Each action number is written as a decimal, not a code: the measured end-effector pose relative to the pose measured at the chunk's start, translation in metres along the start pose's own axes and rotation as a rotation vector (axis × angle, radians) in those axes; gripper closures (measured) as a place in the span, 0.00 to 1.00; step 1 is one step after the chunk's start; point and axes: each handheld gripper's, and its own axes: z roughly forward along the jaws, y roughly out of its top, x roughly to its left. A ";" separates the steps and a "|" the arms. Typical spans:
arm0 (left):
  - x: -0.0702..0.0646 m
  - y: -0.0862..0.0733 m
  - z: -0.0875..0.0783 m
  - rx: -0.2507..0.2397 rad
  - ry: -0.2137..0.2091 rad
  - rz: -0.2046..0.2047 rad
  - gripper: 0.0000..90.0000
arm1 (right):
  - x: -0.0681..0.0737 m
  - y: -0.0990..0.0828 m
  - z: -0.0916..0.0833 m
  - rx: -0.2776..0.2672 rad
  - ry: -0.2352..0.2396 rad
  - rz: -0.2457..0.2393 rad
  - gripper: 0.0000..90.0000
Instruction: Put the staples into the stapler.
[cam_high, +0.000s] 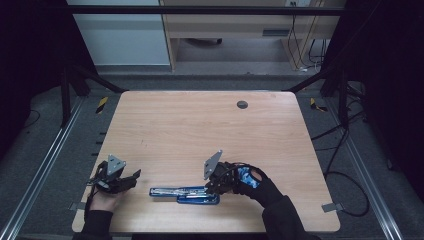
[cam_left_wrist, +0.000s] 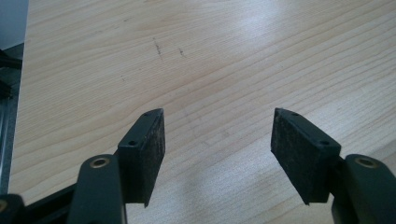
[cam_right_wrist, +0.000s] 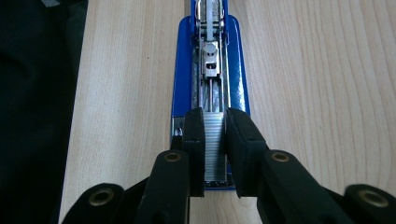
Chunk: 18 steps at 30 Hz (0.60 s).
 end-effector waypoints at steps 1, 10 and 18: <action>0.000 0.000 0.000 0.000 0.000 0.000 0.39 | 0.000 0.000 0.000 0.002 0.000 0.003 0.87; 0.000 0.000 0.000 0.002 -0.001 0.002 0.39 | 0.000 -0.001 0.001 0.003 -0.001 0.000 0.86; 0.000 0.000 0.000 0.002 -0.001 0.000 0.39 | 0.000 -0.003 0.000 -0.001 -0.001 0.016 0.82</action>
